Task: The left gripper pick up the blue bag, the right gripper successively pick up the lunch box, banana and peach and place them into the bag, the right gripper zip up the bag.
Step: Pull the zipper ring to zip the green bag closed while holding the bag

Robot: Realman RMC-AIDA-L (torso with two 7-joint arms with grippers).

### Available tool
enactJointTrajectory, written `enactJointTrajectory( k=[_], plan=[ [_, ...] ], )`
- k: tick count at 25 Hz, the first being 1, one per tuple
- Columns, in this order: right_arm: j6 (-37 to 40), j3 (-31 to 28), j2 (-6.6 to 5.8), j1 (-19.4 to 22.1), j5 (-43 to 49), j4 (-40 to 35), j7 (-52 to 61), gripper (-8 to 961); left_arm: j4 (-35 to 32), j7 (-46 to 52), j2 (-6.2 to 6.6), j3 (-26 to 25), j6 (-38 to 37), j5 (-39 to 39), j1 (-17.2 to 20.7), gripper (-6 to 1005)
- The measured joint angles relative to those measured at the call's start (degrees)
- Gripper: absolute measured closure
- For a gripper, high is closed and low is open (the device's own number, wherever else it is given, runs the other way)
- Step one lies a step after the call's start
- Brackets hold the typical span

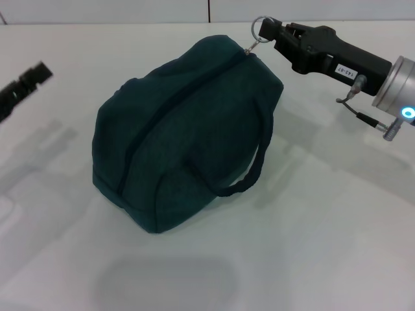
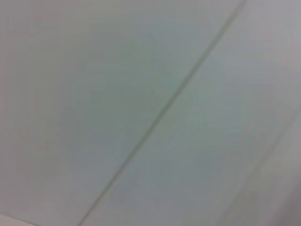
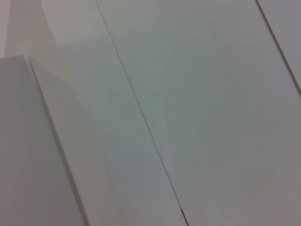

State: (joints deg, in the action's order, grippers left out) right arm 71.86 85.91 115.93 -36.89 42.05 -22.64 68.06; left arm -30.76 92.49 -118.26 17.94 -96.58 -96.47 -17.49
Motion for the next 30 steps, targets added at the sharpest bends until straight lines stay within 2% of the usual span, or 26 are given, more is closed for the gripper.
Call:
enactJointTrajectory(
  k=[2, 6, 10, 12, 14, 23, 30],
  plan=[
    [0.1, -0.04, -0.01, 0.05, 0.01, -0.08, 0.13, 941, -0.01, 3.51, 0.49, -0.27, 2.23, -0.1, -1.87, 526],
    [0.28, -0.06, -0.01, 0.07, 0.02, -0.11, 0.19, 942, 0.01, 7.09, 1.83, 1.73, 3.47, -2.07, -6.14, 333],
    [0.79, -0.06, 0.01, 0.07, 0.04, -0.12, 0.2, 942, -0.01, 10.82, 4.23, 9.62, 3.78, -3.4, -10.87, 125],
    [0.82, -0.08, 0.05, 0.07, 0.04, -0.1, 0.2, 942, -0.13, 13.33, 5.17, 13.34, 4.03, -3.58, -12.94, 125],
    [0.86, -0.11, 0.07, 0.09, 0.03, -0.09, 0.19, 942, -0.87, 15.25, 5.46, 15.99, 4.05, -3.59, -14.86, 125],
    [1.76, -0.14, 0.18, 0.35, -0.5, 0.32, 0.17, 942, -5.41, 22.63, 5.32, 25.69, 4.04, -3.7, -19.22, 126],
    [2.36, -0.14, 0.1, 1.17, -0.72, 0.06, 0.01, 941, -5.86, 23.5, 4.56, 26.81, 5.48, -6.42, -20.73, 127]
  ],
)
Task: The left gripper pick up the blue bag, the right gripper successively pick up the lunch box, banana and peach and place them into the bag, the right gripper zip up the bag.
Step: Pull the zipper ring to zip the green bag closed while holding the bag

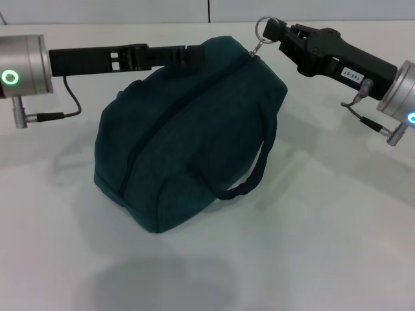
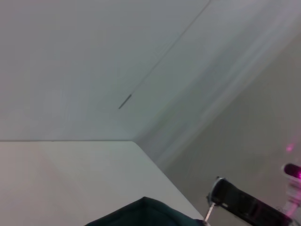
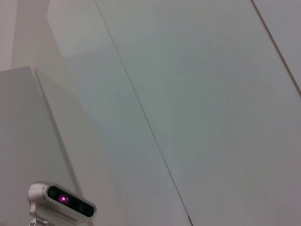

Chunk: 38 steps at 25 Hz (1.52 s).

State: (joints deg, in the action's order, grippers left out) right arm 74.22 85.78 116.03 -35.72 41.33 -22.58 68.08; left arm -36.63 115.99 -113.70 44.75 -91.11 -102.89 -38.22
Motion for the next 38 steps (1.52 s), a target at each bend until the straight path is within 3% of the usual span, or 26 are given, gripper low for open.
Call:
enactJointTrajectory(
  k=[15, 24, 31, 37, 38],
  plan=[
    [1.22, 0.0, 0.04, 0.56, -0.64, 0.21, -0.03, 941, -0.12, 0.02, -0.88, 0.34, 3.1, -2.25, 0.1, 129],
    [1.37, -0.07, -0.02, 1.2, -0.76, 0.11, -0.09, 942, -2.1, -1.9, -2.31, 0.31, 4.59, -3.01, 0.48, 194],
    [1.36, -0.08, -0.02, 1.47, -1.4, 0.24, -0.01, 942, -2.28, -2.34, -2.67, 0.1, 4.65, -3.08, 0.52, 245],
    [1.36, -0.08, -0.02, 1.53, -1.51, 0.26, -0.02, 942, -2.32, -2.35, -2.86, 0.02, 4.64, -3.08, 0.52, 469],
    [1.36, -0.08, -0.02, 1.53, -1.52, 0.25, -0.02, 942, -2.31, -2.33, -2.9, 0.01, 4.63, -3.06, 0.52, 587]
  ],
)
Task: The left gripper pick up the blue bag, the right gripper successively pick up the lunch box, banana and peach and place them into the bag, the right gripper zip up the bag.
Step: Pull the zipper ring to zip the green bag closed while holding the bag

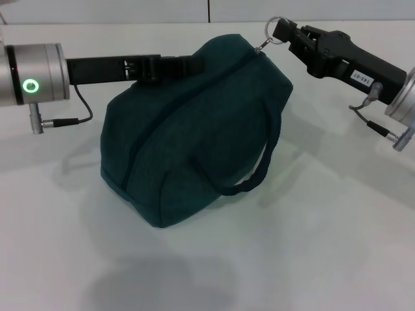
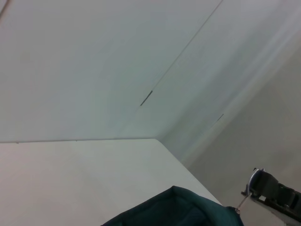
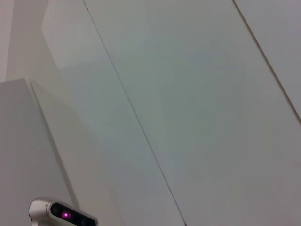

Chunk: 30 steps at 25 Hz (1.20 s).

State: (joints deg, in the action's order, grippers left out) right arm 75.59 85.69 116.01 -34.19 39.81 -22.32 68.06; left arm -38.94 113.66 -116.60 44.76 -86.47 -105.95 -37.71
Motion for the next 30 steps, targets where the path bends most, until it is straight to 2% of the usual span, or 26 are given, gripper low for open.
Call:
enactJointTrajectory(
  k=[1, 7, 12, 23, 30],
  plan=[
    [0.0, 0.0, 0.0, 0.0, 0.0, 0.0, 0.0, 942, 0.01, 0.06, -0.02, -0.01, -0.02, 0.09, 0.0, 706],
    [0.0, 0.0, 0.0, 0.0, 0.0, 0.0, 0.06, 942, 0.11, 0.16, -0.03, -0.03, -0.1, 0.42, 0.0, 896],
    [0.0, 0.0, 0.0, 0.0, -0.05, 0.0, 0.18, 941, 0.02, 0.03, -0.03, 0.2, -0.18, 0.42, -0.06, 945],
    [0.93, 0.01, -0.18, 1.47, -4.42, 1.3, 0.52, 940, -0.02, -0.78, -0.21, 0.19, -1.05, 0.91, 0.48, 944],
    [1.48, -0.03, -0.29, 1.53, -7.01, 4.27, 2.61, 940, 0.44, -3.87, -0.42, 0.11, -5.56, 4.29, 1.04, 944]
  ],
)
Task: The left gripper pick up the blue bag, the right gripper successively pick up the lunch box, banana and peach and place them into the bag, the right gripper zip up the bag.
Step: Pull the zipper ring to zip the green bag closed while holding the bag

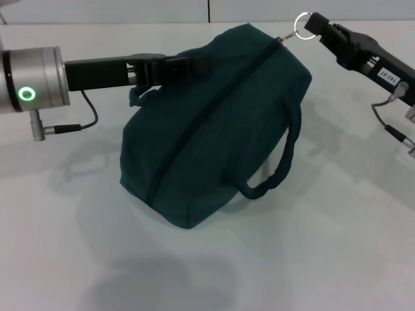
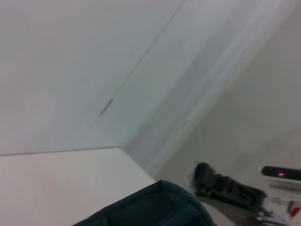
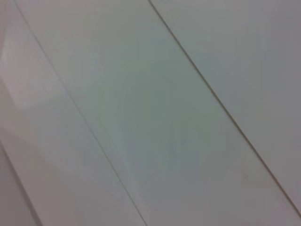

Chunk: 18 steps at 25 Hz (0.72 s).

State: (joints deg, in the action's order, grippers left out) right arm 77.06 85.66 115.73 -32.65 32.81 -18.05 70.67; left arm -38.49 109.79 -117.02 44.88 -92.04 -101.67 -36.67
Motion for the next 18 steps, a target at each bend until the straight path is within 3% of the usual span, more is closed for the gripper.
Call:
enactJointTrajectory(
  k=[18],
  plan=[
    [2.09, -0.31, -0.41, 1.06, -0.35, 0.96, 9.96, 941, 0.08, -0.59, -0.55, -0.07, -7.05, 3.67, 1.2, 949]
  ],
)
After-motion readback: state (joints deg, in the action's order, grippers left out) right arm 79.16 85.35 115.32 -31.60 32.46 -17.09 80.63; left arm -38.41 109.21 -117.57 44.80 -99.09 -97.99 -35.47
